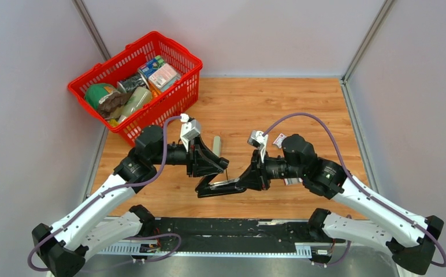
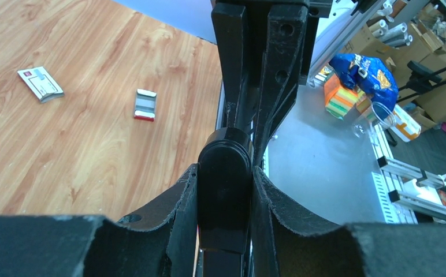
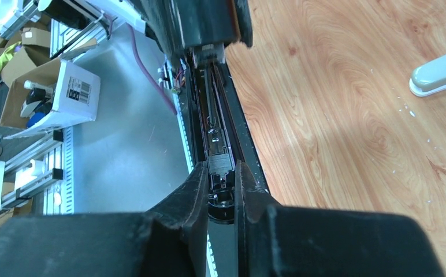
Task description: Unload the staples from the stapler
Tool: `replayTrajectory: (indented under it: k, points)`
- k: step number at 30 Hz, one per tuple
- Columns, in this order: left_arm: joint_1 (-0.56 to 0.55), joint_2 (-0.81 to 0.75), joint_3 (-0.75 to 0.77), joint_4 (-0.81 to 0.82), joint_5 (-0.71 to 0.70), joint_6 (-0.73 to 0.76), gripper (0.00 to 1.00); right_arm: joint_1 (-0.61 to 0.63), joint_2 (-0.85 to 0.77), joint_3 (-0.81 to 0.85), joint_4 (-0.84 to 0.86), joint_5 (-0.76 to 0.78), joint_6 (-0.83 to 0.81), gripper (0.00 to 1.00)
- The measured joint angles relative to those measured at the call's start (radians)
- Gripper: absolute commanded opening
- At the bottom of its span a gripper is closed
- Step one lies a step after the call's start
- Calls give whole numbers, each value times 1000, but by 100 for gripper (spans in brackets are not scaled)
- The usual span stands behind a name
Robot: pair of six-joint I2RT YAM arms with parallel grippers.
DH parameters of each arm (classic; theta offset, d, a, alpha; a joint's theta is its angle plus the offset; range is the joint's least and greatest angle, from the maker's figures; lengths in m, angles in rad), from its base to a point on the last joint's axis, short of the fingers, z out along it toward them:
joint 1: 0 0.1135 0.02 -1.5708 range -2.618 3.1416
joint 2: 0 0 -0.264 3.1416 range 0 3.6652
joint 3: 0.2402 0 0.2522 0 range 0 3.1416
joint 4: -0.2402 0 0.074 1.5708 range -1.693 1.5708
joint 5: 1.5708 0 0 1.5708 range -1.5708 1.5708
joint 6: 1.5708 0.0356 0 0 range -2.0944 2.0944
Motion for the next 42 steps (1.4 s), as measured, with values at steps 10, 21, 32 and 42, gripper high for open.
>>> replayTrajectory:
  k: [10,21,32,42]
  points:
    - [10,3,-31,33,-65,8,0,1,128,109,-95,123,11,54]
    - [11,-3,-31,11,-153,51,0,3,129,249,-216,286,-21,50]
    - [11,11,-31,-34,-248,70,0,5,214,301,-180,485,5,0]
    - [11,23,-31,-40,-319,72,0,5,290,305,-73,499,55,0]
